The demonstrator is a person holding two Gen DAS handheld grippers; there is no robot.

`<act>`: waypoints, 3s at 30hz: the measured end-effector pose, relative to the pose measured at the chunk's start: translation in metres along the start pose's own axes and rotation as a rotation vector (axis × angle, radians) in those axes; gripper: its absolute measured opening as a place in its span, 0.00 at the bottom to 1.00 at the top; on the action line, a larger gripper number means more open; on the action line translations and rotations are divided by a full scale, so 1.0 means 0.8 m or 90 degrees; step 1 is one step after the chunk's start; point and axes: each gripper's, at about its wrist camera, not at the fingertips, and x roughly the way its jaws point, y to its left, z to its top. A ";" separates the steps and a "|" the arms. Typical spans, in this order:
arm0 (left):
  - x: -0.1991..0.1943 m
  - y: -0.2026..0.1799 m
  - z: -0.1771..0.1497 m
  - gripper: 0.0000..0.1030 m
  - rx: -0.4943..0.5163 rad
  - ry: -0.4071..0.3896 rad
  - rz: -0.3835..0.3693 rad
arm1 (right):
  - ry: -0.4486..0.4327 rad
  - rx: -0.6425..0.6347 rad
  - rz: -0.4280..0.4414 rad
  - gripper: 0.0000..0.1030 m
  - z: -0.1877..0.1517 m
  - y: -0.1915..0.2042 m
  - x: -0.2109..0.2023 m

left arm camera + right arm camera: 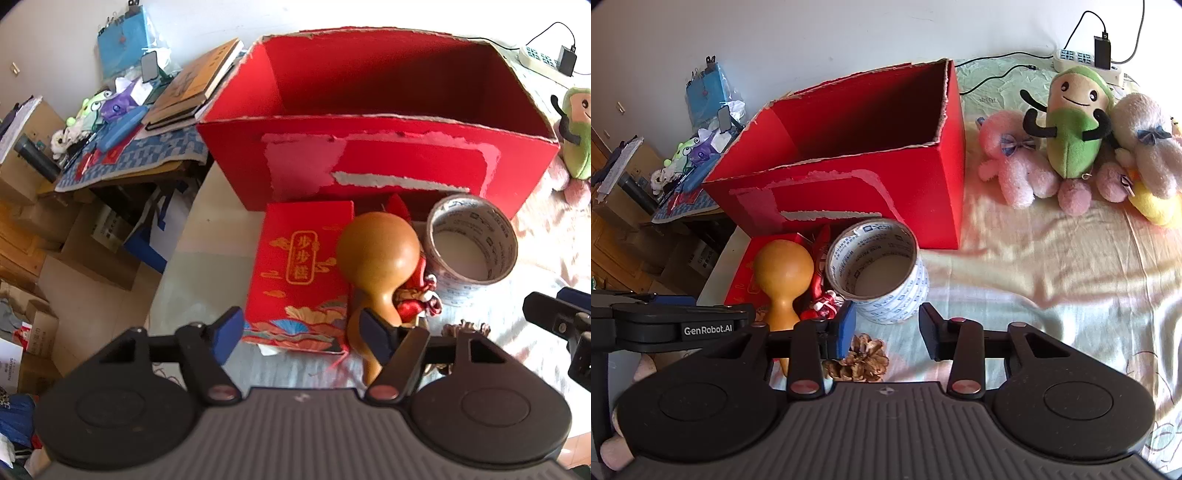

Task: Organize objects
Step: 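Close the right gripper on the brown pinecone, then lift the pinecone with the right gripper and carry it into the red box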

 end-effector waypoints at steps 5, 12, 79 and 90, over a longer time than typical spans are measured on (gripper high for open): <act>0.000 -0.012 -0.009 0.65 0.009 0.000 -0.012 | 0.017 0.000 0.022 0.38 -0.007 -0.011 0.000; -0.020 0.001 -0.021 0.63 0.042 -0.035 -0.106 | 0.038 0.053 0.110 0.38 -0.011 -0.029 0.010; -0.023 -0.006 0.160 0.34 0.163 -0.232 -0.516 | -0.051 0.141 0.108 0.47 0.179 -0.027 0.007; 0.087 0.001 0.192 0.33 0.065 -0.093 -0.554 | 0.048 0.033 -0.030 0.46 0.223 0.016 0.099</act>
